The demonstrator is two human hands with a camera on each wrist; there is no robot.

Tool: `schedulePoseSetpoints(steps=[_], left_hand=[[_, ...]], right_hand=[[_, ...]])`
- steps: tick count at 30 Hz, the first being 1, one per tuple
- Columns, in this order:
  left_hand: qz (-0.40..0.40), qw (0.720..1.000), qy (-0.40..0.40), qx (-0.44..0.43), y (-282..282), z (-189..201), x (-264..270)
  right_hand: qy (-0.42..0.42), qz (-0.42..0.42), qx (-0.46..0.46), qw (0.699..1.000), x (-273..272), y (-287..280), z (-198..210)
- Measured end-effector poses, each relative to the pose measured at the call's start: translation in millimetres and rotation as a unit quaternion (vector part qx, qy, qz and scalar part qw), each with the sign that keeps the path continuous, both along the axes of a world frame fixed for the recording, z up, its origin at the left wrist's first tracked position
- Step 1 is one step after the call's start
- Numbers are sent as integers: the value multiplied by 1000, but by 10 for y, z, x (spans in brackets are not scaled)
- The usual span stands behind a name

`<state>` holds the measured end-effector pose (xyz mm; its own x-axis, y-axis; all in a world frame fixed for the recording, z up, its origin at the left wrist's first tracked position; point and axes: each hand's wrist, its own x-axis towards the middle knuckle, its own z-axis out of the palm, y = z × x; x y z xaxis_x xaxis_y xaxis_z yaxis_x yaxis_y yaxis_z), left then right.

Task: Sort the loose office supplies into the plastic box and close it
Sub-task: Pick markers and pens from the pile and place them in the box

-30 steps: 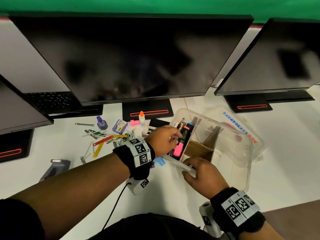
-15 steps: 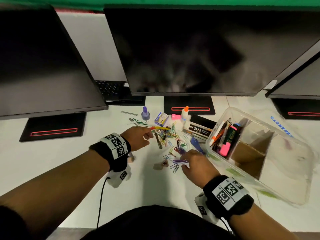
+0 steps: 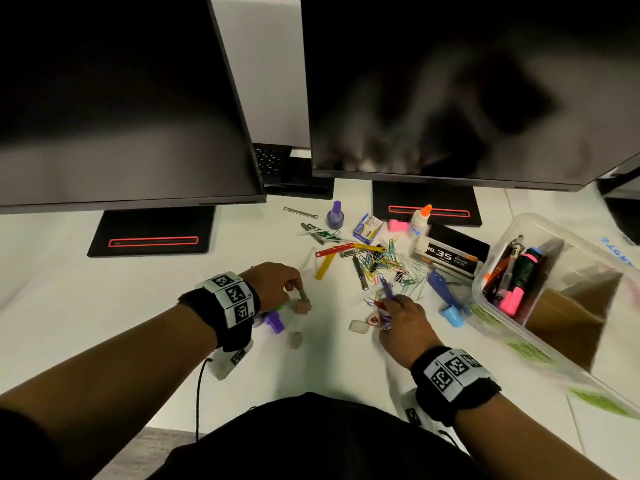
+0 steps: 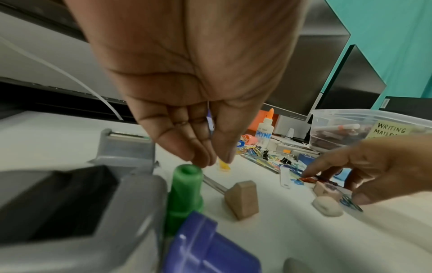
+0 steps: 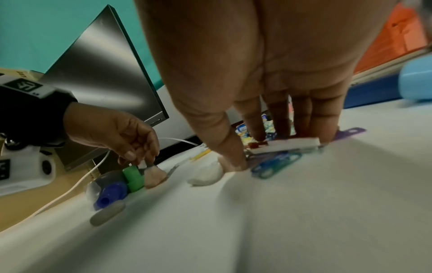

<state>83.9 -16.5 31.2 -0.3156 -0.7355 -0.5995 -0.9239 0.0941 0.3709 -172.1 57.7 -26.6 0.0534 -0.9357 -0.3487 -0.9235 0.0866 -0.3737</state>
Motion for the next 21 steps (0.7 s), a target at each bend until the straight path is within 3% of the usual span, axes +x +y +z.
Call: schedulePoseSetpoints(steps=[6,12,16,21], left_hand=[[-61,998,-12,0,56,3,55],[-256,960,-96,-59,262,-100,-41],[-358,920,-135,-83,339,-196,-48],[-348,921,-161,-76,361,-275,-72]], right_hand=[[-36,65,-89,993,85,-29,93],[15,214,-112,970,191,28,94],[16,203,-104,973,147,-14,63],[-1,128,-78,989,18,31,-33]])
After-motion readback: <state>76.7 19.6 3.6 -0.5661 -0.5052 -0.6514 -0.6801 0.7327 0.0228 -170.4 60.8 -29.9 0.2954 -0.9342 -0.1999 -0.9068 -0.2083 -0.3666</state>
